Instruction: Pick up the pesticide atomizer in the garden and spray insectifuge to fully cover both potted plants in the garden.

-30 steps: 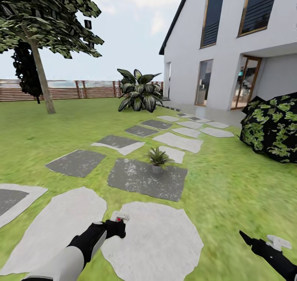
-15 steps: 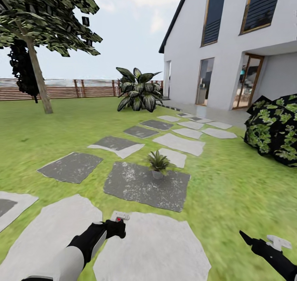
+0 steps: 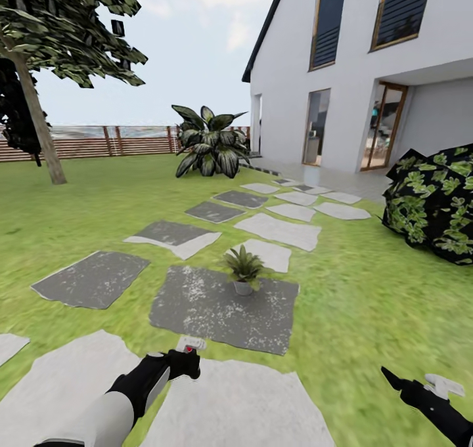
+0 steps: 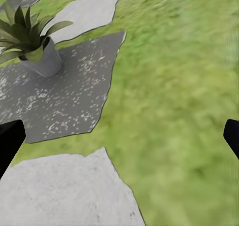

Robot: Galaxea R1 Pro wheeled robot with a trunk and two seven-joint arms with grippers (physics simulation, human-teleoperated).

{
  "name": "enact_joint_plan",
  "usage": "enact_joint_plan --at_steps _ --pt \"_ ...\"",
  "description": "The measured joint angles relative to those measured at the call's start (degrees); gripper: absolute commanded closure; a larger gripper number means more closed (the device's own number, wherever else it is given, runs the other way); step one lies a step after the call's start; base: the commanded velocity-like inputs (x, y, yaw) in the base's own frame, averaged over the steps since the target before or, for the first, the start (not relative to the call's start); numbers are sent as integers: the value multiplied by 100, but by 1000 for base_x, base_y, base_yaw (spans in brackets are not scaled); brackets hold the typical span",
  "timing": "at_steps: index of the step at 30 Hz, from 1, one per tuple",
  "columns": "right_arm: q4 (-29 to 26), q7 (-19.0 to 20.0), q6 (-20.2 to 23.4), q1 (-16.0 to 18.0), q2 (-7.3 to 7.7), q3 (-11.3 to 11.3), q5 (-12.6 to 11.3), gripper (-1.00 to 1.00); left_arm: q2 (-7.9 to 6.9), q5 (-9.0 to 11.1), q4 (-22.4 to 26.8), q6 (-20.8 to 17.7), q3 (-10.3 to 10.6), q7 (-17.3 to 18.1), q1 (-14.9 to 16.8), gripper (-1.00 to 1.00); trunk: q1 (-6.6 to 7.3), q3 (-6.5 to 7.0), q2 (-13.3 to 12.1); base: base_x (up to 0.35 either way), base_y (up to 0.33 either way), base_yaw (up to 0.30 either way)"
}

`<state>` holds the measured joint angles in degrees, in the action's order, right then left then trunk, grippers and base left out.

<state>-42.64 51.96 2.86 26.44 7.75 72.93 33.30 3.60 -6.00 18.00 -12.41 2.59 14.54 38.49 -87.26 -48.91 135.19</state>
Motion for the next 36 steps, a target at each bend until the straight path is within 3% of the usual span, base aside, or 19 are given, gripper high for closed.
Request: enact_joint_plan --at_steps 36 --pt "-3 -5 0 0 0 0 3 -100 0 -1 -3 0 0 0 0 100 0 0 0 334 0 0"
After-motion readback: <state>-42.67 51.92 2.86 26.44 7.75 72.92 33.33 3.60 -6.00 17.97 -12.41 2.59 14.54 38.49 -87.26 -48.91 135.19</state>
